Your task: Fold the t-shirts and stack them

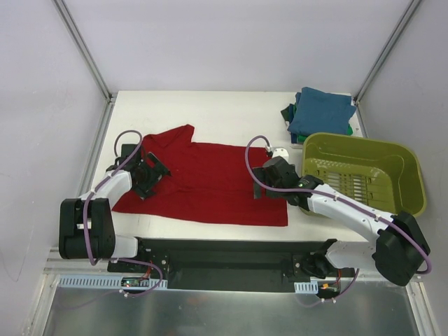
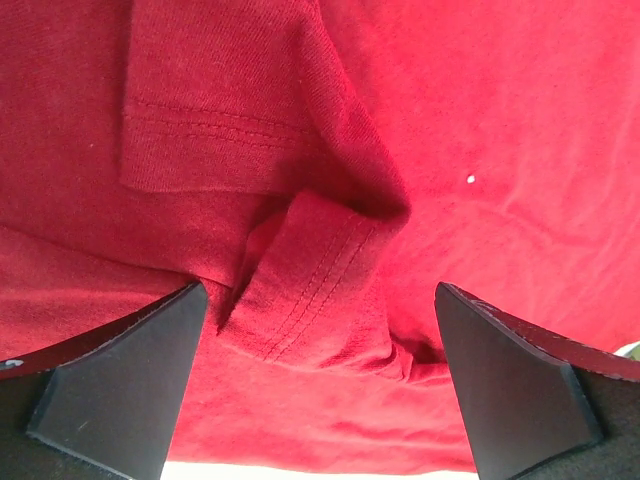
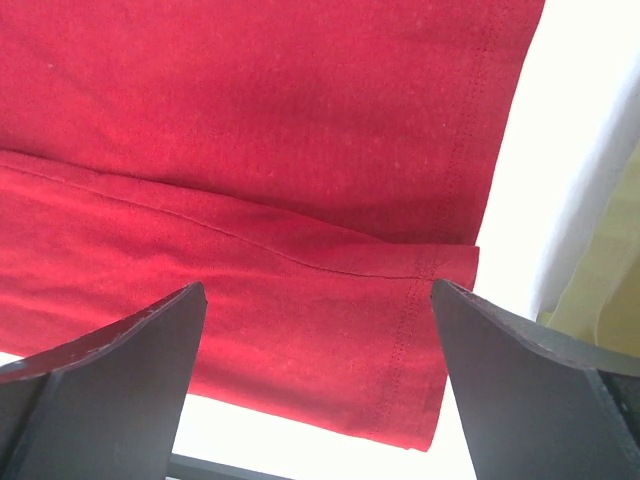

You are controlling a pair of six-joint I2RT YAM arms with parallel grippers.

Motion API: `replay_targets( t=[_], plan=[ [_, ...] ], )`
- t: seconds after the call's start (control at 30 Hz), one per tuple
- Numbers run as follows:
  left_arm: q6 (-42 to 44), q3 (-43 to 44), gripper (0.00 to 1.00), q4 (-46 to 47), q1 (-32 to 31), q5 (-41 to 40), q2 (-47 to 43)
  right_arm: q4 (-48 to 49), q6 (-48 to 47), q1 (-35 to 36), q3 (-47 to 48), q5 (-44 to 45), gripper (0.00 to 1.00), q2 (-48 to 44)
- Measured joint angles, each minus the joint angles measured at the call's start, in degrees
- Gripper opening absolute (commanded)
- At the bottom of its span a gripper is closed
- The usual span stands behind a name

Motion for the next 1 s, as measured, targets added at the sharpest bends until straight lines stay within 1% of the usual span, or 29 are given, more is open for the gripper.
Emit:
replay_targets(
  t=[0.13,0.37,0.47,0.53,0.63,0.8,1.0],
  plan=[
    [-0.3,1.5,0.99,0.9,-1.0,0.0,1.3,0.0,0.0,0.0,0.0,0.0,1.00,0.2],
    [-0.8,3.2,0.99,1.7,-1.0,0.0,1.4,0.2,-0.5,0.4,0.0,-0.5,1.00,0.2],
    [-0.9,3.2,0.99,1.7,-1.0,0.0,1.4,0.1,-2.3,3.3,0.6,-0.2,1.00,1.0],
    [-0.9,3.2,0.99,1.8,-1.0,0.0,1.5,-0.9,-3.3,6.7,2.4,1.2,1.00,2.9],
    [-0.9,4.5,0.99,1.9,-1.0,1.2,3.6,-1.8,-4.1,9.9,5.5,3.4,1.00,5.2],
    [-0.8,6.8,0.99,3.2,-1.4,4.1,8.9,-2.2,-4.1,10.4,6.4,5.1,0.99,5.4],
    [-0.9,8.2,0.99,4.0,-3.2,5.7,9.0,-3.4,-4.1,10.3,6.4,5.2,0.99,5.1]
  ],
)
